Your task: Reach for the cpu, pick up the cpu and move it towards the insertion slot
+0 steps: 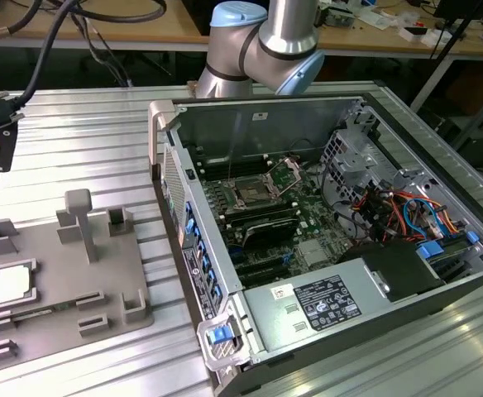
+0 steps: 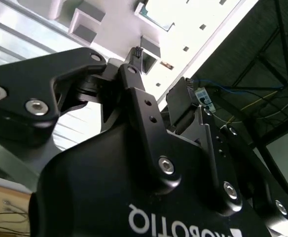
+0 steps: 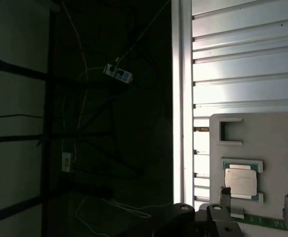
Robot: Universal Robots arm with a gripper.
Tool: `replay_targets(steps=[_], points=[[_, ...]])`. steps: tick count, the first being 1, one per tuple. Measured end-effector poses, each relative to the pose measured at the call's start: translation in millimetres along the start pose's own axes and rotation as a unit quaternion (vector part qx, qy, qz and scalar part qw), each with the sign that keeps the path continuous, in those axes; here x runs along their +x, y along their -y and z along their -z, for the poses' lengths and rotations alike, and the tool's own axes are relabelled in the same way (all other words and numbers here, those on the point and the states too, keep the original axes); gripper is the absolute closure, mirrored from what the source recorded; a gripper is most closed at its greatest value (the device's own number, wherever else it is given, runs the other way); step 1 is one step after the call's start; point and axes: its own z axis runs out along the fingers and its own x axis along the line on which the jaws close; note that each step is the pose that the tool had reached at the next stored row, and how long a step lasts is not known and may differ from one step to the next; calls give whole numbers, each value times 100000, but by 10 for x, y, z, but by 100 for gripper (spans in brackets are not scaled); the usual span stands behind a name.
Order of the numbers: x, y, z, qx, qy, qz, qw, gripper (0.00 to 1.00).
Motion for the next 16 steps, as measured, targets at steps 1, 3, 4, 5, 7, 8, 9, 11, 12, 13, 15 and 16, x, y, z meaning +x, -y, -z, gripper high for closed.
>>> replay_targets(steps=[1, 3, 4, 5, 7, 8, 9, 11, 12, 13, 15, 16], points=[[12, 7, -10, -2, -16, 83, 100000, 51], [29, 22, -26, -38, -32, 451, 99999, 51], [36, 32, -34, -181, -36, 602, 99998, 50], [47, 49, -49, -491, -38, 886, 99995, 45], [58, 64, -75, -664, -59, 1136, 99991, 38], [60, 67, -92, -662, -190, 1192, 99991, 38], [60, 71, -104, -665, -304, 1251, 99990, 32], [63, 76, -115, -663, -433, 1333, 99988, 32], [62, 76, -115, -664, -431, 1340, 99988, 32], [62, 77, -115, -664, -433, 1348, 99988, 32], [62, 77, -116, -665, -429, 1368, 99988, 32], [62, 78, -115, -663, -432, 1373, 99987, 32]])
